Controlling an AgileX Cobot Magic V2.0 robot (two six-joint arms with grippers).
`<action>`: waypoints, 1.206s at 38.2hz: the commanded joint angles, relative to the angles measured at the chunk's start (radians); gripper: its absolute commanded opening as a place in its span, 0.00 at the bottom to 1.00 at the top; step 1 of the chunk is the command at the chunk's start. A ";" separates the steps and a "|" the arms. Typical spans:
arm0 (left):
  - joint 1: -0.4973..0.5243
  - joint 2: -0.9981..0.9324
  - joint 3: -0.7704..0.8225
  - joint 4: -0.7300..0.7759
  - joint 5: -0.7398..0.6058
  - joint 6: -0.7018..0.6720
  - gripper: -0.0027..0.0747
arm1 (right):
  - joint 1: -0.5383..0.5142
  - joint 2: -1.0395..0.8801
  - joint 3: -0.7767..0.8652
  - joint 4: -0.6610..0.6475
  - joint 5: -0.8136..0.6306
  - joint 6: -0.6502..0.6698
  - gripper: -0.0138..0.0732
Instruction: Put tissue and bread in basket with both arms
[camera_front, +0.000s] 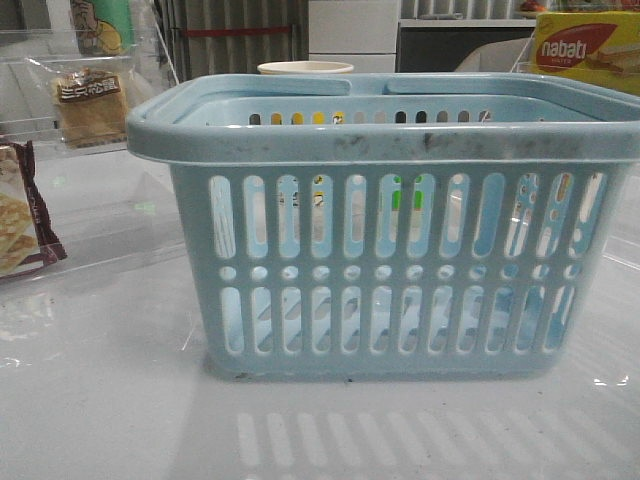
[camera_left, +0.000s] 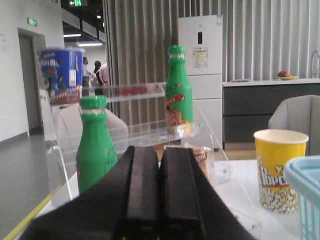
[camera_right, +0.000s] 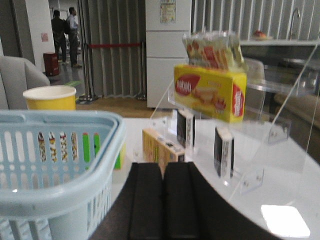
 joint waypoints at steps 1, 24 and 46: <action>0.000 0.010 -0.149 -0.010 0.019 -0.008 0.15 | -0.002 0.016 -0.143 -0.050 -0.002 -0.003 0.22; 0.000 0.391 -0.520 -0.010 0.534 -0.008 0.15 | -0.002 0.411 -0.513 -0.054 0.422 -0.003 0.22; 0.000 0.499 -0.416 0.000 0.566 -0.008 0.32 | -0.002 0.626 -0.513 -0.054 0.575 -0.003 0.38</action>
